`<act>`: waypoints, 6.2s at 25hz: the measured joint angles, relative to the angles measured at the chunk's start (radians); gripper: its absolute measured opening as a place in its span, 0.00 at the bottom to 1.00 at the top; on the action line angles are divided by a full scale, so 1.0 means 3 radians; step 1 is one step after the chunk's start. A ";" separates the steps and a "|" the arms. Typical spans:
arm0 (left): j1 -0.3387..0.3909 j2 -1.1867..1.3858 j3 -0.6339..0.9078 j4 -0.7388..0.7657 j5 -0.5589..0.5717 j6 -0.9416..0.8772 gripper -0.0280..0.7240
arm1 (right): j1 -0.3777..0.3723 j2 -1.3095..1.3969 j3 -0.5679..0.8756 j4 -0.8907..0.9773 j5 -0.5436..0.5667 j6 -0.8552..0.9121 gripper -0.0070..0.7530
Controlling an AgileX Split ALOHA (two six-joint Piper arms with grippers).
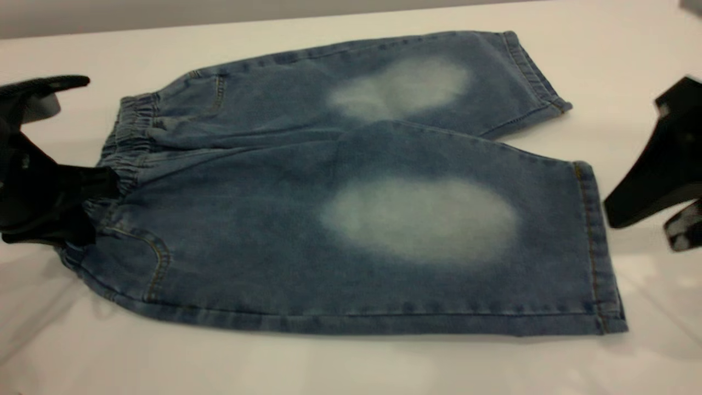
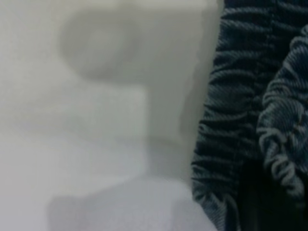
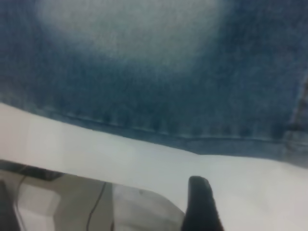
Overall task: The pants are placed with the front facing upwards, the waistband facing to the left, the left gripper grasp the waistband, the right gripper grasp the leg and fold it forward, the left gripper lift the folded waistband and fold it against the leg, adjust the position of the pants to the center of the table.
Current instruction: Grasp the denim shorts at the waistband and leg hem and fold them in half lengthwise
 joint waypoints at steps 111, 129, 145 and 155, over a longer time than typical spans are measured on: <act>-0.0036 -0.0513 -0.1013 -0.0223 0.0839 0.0090 0.13 | -0.0793 0.1389 -0.1686 0.1877 0.1093 -0.2043 0.05; -0.0141 -0.1067 -0.1023 -0.0340 0.2181 0.0103 0.13 | -0.0793 0.1389 -0.1996 0.1581 0.1110 -0.1772 0.05; -0.0134 -0.0745 -0.1074 -0.0425 0.1860 -0.0006 0.13 | -0.0789 0.1397 -0.2049 0.1533 0.0906 -0.1700 0.05; -0.0130 -0.0607 -0.1450 -0.0432 0.1985 0.0009 0.13 | -0.0771 0.1460 -0.2638 0.0913 0.0905 -0.0981 0.05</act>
